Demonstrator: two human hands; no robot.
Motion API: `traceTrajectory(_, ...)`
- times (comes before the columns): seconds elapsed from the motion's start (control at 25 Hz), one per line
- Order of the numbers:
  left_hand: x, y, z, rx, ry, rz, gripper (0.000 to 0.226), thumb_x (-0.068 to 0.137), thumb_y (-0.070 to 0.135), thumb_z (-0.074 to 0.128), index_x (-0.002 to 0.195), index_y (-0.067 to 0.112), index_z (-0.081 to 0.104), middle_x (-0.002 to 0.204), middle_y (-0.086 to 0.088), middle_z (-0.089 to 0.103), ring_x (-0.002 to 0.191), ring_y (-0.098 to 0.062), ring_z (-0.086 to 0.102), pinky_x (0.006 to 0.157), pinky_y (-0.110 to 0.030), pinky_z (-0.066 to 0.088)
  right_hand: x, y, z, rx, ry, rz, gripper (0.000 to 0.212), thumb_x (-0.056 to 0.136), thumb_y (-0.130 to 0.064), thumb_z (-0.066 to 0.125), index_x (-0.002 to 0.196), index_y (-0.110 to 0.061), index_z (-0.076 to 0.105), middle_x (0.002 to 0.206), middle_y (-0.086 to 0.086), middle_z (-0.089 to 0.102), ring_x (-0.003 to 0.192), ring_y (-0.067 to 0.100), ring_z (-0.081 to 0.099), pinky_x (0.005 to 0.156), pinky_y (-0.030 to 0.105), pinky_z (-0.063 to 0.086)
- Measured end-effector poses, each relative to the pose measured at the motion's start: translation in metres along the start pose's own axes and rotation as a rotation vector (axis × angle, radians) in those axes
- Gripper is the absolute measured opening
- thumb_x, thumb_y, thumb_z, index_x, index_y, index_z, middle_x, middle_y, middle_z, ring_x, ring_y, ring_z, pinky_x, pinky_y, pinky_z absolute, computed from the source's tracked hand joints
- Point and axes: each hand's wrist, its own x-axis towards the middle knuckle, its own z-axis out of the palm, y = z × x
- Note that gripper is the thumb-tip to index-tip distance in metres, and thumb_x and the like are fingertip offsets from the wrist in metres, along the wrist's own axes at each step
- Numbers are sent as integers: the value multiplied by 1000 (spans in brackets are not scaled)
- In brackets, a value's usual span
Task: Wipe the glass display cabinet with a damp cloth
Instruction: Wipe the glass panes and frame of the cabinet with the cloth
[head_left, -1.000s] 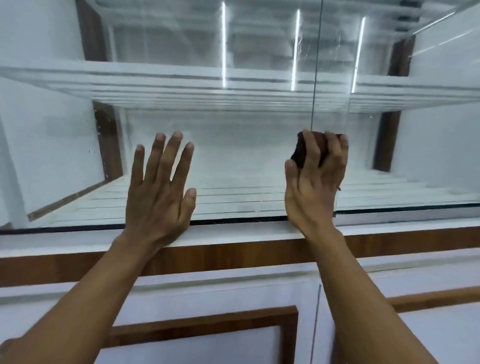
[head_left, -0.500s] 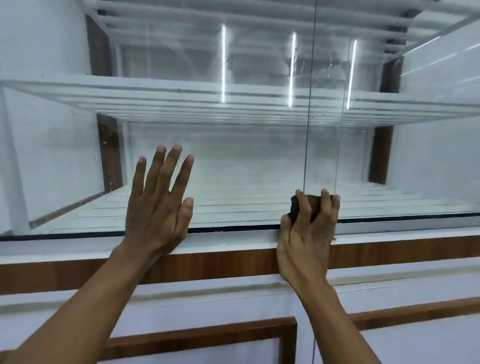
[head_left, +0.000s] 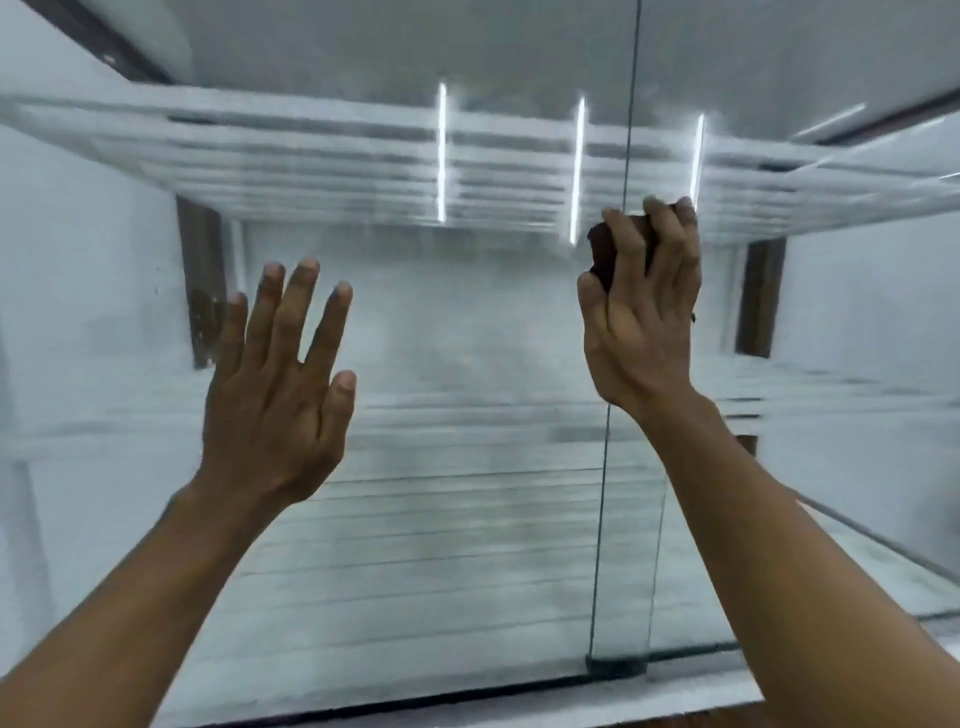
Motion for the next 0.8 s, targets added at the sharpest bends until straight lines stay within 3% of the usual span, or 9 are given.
traceTrajectory(0.2, 128, -52, -46, -2, -45, -27, 61, 102, 32, 26, 159, 10, 20, 168, -16, 12, 157, -34, 6, 126, -57, 12, 151, -25, 1, 51, 64, -48, 46, 99, -24, 53, 139, -15, 32, 154, 9, 21, 150, 39, 17, 124, 54, 19)
traceTrajectory(0.32, 184, -95, -82, 25, -89, -51, 59, 104, 32, 25, 159, 10, 21, 168, -16, 13, 157, -32, 6, 126, -55, 13, 213, -53, 7, 27, 123, 2, 41, 97, -23, 54, 132, -16, 33, 143, 3, 23, 143, 38, 21, 124, 44, 17)
traceTrajectory(0.44, 206, -129, -103, 25, -179, -52, 59, 104, 36, 23, 159, 15, 21, 169, -12, 11, 158, -27, 3, 128, -51, 11, 222, -89, 17, 12, 119, 95, 41, 95, -22, 53, 130, -17, 33, 140, 4, 22, 139, 34, 20, 121, 52, 20)
traceTrajectory(0.56, 196, -167, -121, 51, -251, -26, 60, 103, 35, 27, 160, 18, 18, 170, -8, 7, 158, -27, 1, 129, -48, 8, 216, -146, 39, 19, 42, 3, 41, 97, -26, 52, 133, -16, 33, 140, 6, 21, 139, 34, 18, 118, 62, 24)
traceTrajectory(0.8, 172, -252, -150, 170, -252, 19, 63, 103, 47, 12, 160, 20, 17, 169, -8, 12, 157, -31, 7, 127, -57, 3, 209, -297, 102, 32, 28, -28, 45, 97, -29, 54, 135, -16, 33, 140, 10, 24, 137, 39, 25, 125, 56, 14)
